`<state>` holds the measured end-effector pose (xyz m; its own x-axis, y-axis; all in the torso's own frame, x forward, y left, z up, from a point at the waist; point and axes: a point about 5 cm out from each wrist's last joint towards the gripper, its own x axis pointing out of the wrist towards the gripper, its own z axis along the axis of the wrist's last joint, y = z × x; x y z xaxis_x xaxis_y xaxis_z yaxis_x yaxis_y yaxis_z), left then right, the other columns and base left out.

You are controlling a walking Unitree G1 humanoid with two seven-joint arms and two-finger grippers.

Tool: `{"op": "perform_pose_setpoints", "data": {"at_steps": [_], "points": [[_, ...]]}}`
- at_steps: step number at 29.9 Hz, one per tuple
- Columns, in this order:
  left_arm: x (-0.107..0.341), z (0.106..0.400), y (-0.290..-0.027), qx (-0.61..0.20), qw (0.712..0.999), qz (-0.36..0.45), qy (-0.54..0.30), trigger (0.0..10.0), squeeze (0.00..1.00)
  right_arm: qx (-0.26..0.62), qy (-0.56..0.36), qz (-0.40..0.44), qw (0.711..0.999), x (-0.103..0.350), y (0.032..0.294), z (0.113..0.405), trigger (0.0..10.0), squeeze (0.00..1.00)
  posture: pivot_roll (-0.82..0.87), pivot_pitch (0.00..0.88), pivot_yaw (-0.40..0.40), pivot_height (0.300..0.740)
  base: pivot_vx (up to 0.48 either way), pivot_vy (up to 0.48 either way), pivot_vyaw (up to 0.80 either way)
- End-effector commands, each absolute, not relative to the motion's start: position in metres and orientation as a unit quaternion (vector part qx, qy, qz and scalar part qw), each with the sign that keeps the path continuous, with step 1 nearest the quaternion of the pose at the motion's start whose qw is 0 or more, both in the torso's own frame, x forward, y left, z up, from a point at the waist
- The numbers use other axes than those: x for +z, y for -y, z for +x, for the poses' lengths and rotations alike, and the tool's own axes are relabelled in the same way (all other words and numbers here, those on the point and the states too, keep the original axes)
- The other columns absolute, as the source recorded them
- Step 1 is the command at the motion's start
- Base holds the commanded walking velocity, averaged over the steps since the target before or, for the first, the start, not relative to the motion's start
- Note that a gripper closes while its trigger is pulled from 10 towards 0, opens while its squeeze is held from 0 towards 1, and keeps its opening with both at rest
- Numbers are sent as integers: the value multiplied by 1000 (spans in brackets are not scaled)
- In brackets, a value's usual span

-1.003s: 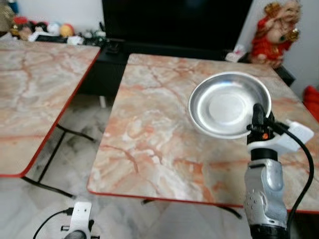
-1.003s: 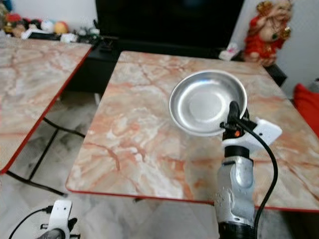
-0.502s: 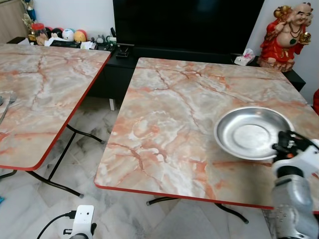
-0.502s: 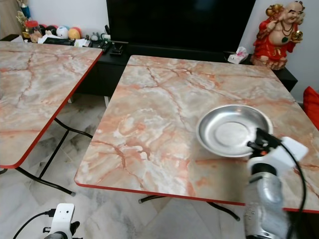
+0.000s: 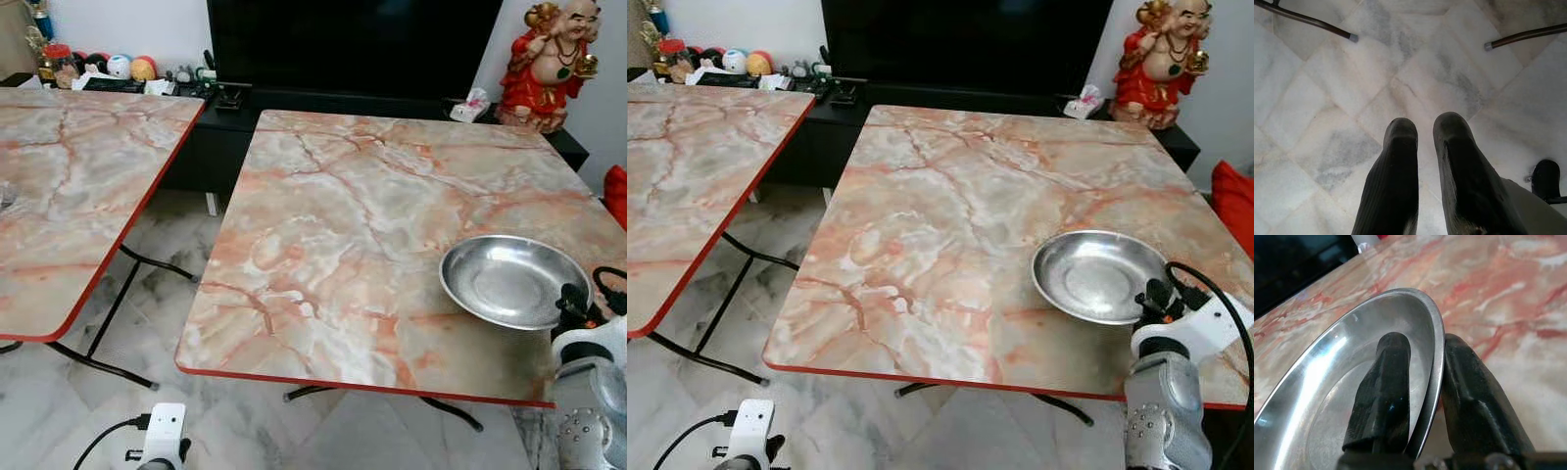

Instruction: Setting the table

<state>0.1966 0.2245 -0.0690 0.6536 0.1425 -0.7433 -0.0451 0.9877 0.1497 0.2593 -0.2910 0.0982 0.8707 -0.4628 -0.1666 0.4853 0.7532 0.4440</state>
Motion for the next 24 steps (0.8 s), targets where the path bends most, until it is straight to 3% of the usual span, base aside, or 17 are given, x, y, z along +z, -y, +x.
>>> {"op": "perform_pose_setpoints", "data": {"at_steps": [1, 13, 21, 23, 24], "points": [[-70, 195, -225, 50, 904, 62, -420, 10000, 0, -264, -22, 249, 932, 97, 294, 254, 10000, 0, 70, 0, -52, 740, 0, 0, 0], [-70, 196, -224, 48, 904, 63, -419, 10000, 0, -297, -44, 236, 924, 88, 292, 235, 10000, 0, 66, 0, -53, 740, 0, 0, 0], [-70, 196, -224, 49, 904, 62, -419, 10000, 0, -288, -64, 234, 926, 81, 285, 238, 10000, 0, 69, 0, -53, 740, 0, 0, 0], [-70, 196, -224, 49, 904, 62, -419, 10000, 0, -290, -70, 234, 925, 78, 282, 238, 10000, 55, 69, 0, -53, 740, 0, 0, 0], [-70, 196, -224, 49, 904, 62, -420, 10000, 0, -290, -72, 235, 925, 77, 281, 238, 10000, 157, 69, 0, -53, 740, 0, 0, 0]]}}
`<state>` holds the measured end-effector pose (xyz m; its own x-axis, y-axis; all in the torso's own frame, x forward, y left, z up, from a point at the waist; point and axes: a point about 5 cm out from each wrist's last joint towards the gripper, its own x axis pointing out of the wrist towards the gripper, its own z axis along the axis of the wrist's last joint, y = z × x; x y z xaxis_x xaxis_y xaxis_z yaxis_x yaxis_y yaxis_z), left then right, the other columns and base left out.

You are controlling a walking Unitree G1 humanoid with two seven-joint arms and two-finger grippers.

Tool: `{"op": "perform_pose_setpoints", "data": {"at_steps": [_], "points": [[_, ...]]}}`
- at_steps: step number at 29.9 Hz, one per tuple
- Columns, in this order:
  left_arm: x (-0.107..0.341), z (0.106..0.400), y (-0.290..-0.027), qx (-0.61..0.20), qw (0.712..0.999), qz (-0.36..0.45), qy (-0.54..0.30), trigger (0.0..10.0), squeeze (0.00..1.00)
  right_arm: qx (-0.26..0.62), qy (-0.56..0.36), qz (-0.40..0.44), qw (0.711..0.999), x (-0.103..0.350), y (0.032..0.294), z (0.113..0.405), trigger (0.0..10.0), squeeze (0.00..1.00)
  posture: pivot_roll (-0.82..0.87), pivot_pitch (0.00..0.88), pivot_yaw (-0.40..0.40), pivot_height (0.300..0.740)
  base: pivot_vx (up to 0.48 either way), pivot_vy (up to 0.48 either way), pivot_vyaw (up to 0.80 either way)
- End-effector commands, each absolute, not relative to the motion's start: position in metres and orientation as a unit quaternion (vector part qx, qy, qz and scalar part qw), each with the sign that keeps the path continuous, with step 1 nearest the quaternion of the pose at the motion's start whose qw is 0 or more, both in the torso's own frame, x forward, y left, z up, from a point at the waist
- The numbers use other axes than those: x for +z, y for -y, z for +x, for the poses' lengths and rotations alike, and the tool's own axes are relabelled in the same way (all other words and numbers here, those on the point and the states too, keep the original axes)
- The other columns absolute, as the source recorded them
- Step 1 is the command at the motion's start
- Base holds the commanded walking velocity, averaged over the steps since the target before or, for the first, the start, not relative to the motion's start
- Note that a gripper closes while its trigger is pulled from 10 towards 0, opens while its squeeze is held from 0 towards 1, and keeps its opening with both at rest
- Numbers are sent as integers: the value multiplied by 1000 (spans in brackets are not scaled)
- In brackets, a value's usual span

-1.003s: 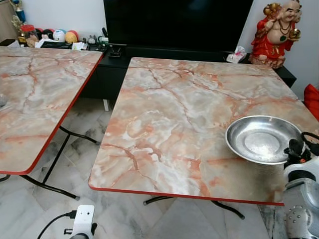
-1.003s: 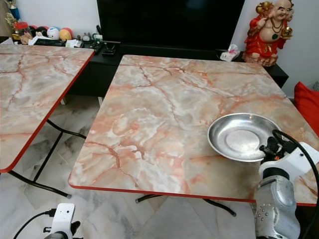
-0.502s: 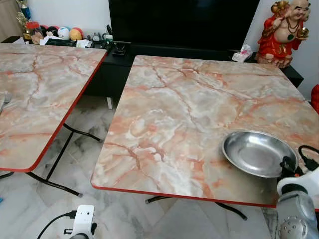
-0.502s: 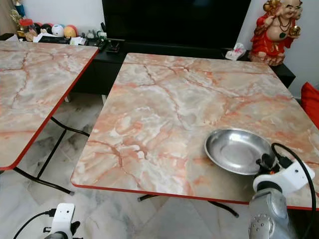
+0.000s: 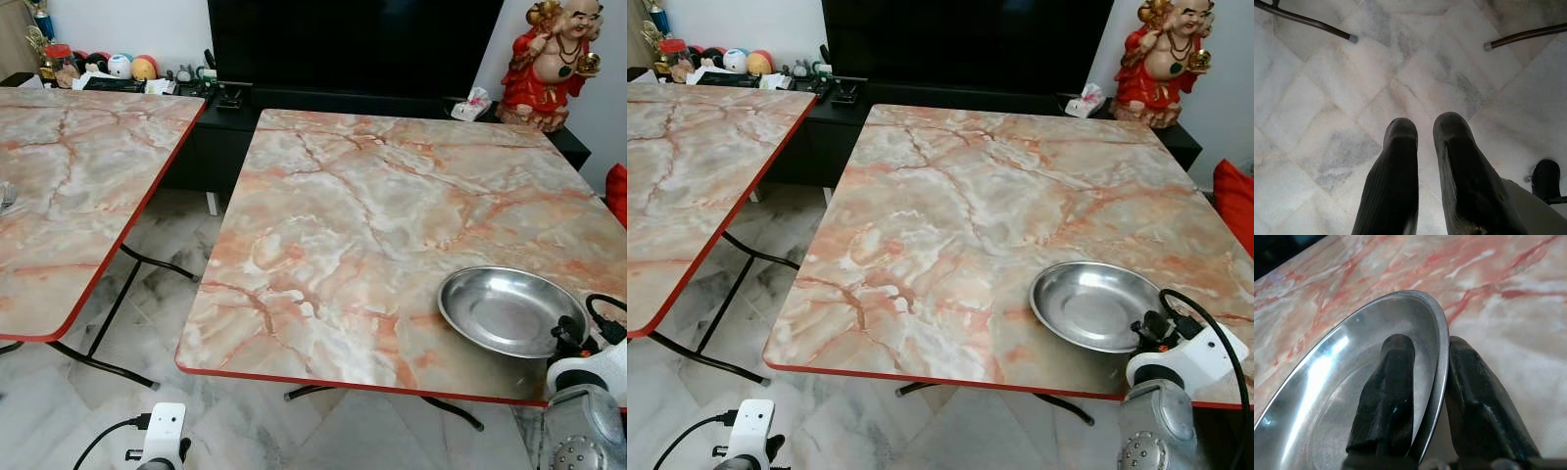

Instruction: Setting the table

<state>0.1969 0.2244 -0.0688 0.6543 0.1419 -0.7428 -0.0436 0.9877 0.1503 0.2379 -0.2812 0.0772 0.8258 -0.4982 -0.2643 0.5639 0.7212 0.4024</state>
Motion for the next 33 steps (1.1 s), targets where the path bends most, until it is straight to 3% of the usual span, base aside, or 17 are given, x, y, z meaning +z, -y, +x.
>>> {"op": "perform_pose_setpoints", "data": {"at_steps": [1, 2, 3, 4, 5, 7, 18, 19, 20, 21, 22, 23, 28, 33], "points": [[-70, 196, -224, 49, 904, 62, -420, 10000, 0, -290, -72, 235, 925, 77, 281, 238, 10000, 157, 69, 0, -53, 740, 0, 0, 0], [-70, 196, -224, 49, 904, 63, -420, 10000, 0, -289, -74, 235, 925, 76, 280, 239, 10000, 416, 69, 0, -52, 740, 0, 0, 0], [-70, 196, -225, 49, 904, 63, -420, 10000, 0, -287, -77, 235, 926, 75, 278, 239, 10000, 529, 70, 0, -53, 740, 0, 0, 0], [-70, 195, -225, 49, 904, 63, -420, 10000, 0, -286, -78, 235, 926, 74, 277, 239, 10000, 529, 70, 0, -53, 740, 0, 0, 0], [-70, 195, -225, 49, 904, 63, -420, 10000, 0, -286, -79, 235, 926, 74, 276, 240, 10000, 725, 70, 0, -53, 740, 0, 0, 0], [-70, 195, -225, 49, 904, 62, -421, 10000, 0, -288, -81, 234, 925, 73, 275, 239, 10000, 737, 74, 0, -54, 740, 0, 0, 0], [-70, 196, -225, 49, 904, 63, -420, 10000, 0, -332, -89, 204, 917, 71, 286, 231, 10000, 608, 70, 0, -53, 740, 0, 0, 0], [-70, 196, -225, 49, 904, 63, -420, 10000, 0, -332, -91, 202, 917, 70, 285, 231, 10000, 553, 71, 0, -54, 740, 0, 0, 0], [-70, 196, -225, 49, 904, 63, -420, 10000, 0, -333, -93, 198, 917, 70, 283, 230, 10000, 373, 71, 0, -54, 740, 0, 0, 0], [-70, 196, -225, 49, 904, 63, -420, 10000, 0, -334, -93, 197, 917, 70, 282, 230, 10000, 290, 71, 0, -54, 740, 0, 0, 0], [-70, 196, -225, 49, 904, 63, -420, 10000, 0, -334, -93, 197, 917, 70, 281, 230, 10000, 98, 71, 0, -54, 740, 0, 0, 0], [-70, 196, -225, 49, 904, 63, -420, 10000, 0, -334, -92, 195, 917, 70, 280, 231, 10000, 8, 72, 0, -55, 740, 0, 0, 0], [-69, 196, -226, 51, 904, 62, -419, 10000, 0, -324, -69, 154, 931, 78, 278, 234, 10000, 0, 73, 0, -56, 740, 0, 0, 0], [-69, 196, -225, 54, 906, 61, -416, 10000, 0, -289, 11, 89, 953, 98, 266, 238, 10000, 0, 70, 0, -56, 740, 0, 0, 0]]}}
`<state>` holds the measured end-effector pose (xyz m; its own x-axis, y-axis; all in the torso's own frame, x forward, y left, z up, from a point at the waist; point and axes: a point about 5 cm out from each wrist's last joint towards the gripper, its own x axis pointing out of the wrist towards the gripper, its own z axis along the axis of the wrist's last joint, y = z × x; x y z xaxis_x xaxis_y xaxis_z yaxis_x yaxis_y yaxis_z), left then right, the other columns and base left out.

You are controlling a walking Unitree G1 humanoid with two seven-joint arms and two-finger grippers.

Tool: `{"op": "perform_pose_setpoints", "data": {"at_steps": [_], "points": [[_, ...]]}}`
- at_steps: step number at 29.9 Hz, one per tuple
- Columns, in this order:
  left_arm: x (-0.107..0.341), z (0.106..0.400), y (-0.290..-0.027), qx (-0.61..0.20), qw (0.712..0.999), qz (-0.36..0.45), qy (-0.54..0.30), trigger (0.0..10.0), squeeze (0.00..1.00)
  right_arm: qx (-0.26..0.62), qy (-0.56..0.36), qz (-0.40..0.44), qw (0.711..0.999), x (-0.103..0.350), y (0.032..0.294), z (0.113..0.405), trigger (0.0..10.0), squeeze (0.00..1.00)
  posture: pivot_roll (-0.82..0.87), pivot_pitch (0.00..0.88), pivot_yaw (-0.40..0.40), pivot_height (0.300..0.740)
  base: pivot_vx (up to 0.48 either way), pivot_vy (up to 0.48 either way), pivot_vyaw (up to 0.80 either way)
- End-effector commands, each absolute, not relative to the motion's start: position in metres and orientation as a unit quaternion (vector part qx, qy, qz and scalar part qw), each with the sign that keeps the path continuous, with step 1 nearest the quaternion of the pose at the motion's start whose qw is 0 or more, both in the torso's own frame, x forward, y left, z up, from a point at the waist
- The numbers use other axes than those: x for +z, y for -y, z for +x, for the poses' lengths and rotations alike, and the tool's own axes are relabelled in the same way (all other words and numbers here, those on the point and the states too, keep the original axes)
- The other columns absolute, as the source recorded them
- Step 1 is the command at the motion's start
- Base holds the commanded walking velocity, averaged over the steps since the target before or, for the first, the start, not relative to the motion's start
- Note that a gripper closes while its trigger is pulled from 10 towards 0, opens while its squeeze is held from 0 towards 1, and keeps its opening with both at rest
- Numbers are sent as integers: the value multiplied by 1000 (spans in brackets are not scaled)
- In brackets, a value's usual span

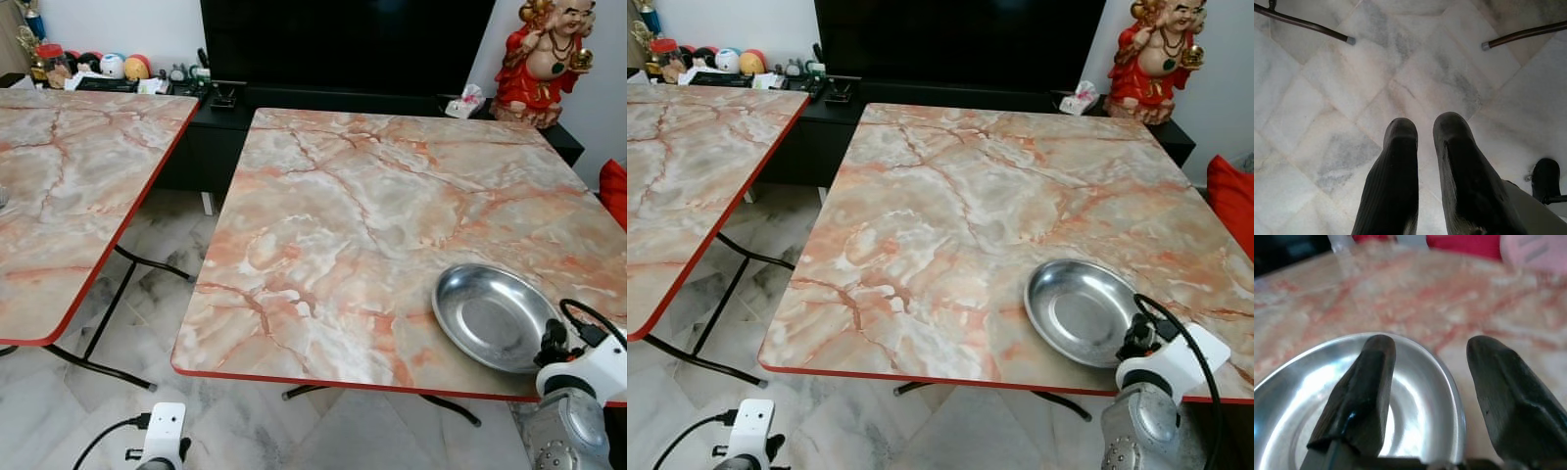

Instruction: Setting the table

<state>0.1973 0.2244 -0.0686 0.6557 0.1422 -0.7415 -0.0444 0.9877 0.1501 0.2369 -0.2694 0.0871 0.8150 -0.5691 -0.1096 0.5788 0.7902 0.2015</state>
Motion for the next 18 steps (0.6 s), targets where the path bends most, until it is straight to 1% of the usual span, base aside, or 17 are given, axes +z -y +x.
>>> {"op": "perform_pose_setpoints", "data": {"at_steps": [1, 3, 7, 11, 12, 15, 18], "points": [[-69, 196, -225, 54, 906, 61, -414, 10000, 0, -266, 26, 63, 961, 102, 258, 240, 10000, 0, 69, 0, -55, 740, 0, 0, 0], [-69, 197, -225, 57, 907, 61, -412, 10000, 0, -226, 40, 39, 973, 104, 244, 246, 10000, 0, 71, 0, -56, 740, 0, 0, 0], [-68, 197, -226, 60, 909, 61, -409, 10000, 0, -174, 46, 17, 984, 101, 224, 257, 10000, 0, 70, 0, -56, 740, 0, 0, 0], [-68, 197, -226, 61, 909, 61, -408, 10000, 0, -147, 43, 11, 988, 97, 214, 263, 10000, 0, 73, 0, -60, 740, 0, 0, 0], [-68, 197, -227, 65, 909, 60, -407, 10000, 0, -120, 42, 7, 992, 95, 205, 269, 10000, 0, 74, 0, -61, 740, 0, 0, 0], [-68, 197, -227, 68, 909, 56, -407, 10000, 0, -84, 45, 0, 995, 94, 191, 279, 10000, 0, 75, 0, -62, 740, 0, 0, 0], [-68, 196, -227, 72, 909, 50, -407, 10000, 0, -71, 51, -3, 996, 95, 187, 282, 10000, 0, 79, 0, -65, 740, 0, 0, 0]]}}
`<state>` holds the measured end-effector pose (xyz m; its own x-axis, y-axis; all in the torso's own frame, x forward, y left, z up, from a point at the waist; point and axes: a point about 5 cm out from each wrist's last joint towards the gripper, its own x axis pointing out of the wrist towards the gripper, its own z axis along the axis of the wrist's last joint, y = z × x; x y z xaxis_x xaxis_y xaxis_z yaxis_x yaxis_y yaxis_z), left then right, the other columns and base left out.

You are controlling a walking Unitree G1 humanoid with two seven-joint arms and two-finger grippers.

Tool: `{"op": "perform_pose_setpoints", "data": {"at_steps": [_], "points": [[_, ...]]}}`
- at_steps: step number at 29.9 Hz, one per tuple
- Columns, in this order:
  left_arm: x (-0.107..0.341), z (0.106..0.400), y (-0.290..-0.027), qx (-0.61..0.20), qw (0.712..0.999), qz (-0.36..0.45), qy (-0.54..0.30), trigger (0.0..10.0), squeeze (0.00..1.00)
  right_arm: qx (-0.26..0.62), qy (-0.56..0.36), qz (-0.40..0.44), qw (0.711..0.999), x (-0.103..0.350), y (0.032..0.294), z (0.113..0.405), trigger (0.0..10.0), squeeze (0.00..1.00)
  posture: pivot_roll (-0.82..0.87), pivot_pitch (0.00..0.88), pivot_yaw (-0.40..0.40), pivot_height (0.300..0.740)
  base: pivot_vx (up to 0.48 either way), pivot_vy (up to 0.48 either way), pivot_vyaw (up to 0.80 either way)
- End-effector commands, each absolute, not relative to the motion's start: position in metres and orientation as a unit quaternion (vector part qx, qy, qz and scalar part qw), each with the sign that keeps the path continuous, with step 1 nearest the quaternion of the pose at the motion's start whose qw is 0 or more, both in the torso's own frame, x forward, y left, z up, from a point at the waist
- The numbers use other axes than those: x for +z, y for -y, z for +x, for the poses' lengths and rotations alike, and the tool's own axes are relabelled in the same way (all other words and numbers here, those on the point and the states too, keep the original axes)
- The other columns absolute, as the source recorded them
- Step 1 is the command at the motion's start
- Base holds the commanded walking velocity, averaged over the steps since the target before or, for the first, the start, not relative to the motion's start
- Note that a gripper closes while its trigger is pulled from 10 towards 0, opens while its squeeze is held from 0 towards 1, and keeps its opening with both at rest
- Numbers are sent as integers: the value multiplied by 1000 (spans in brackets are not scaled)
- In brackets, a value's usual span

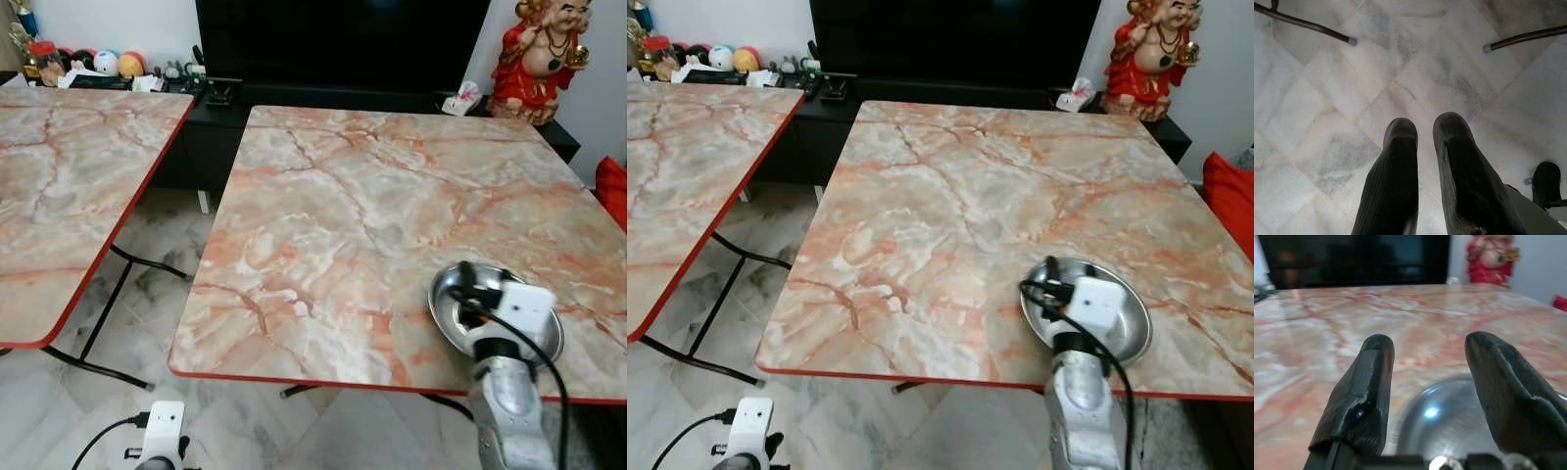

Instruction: Setting the table

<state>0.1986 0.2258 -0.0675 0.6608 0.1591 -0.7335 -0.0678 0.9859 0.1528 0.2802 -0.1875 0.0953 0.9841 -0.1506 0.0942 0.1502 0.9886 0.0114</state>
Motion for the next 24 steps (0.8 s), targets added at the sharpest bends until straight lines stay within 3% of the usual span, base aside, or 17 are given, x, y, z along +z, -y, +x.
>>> {"op": "perform_pose_setpoints", "data": {"at_steps": [1, 15, 24], "points": [[-68, 196, -227, 74, 909, 47, -407, 10000, 0, -70, 54, 3, 996, 96, 185, 283, 10000, 0, 79, 0, -65, 740, 0, 0, 0], [-70, 193, -228, 67, 906, 46, -415, 10000, 0, -73, 84, 5, 994, 103, 177, 291, 10000, 0, 77, 0, -57, 740, 0, 0, 0], [-70, 191, -230, 59, 905, 56, -418, 10000, 0, -133, 100, -20, 986, 111, 204, 276, 10000, 0, 70, 0, -36, 740, 0, 0, 0]]}}
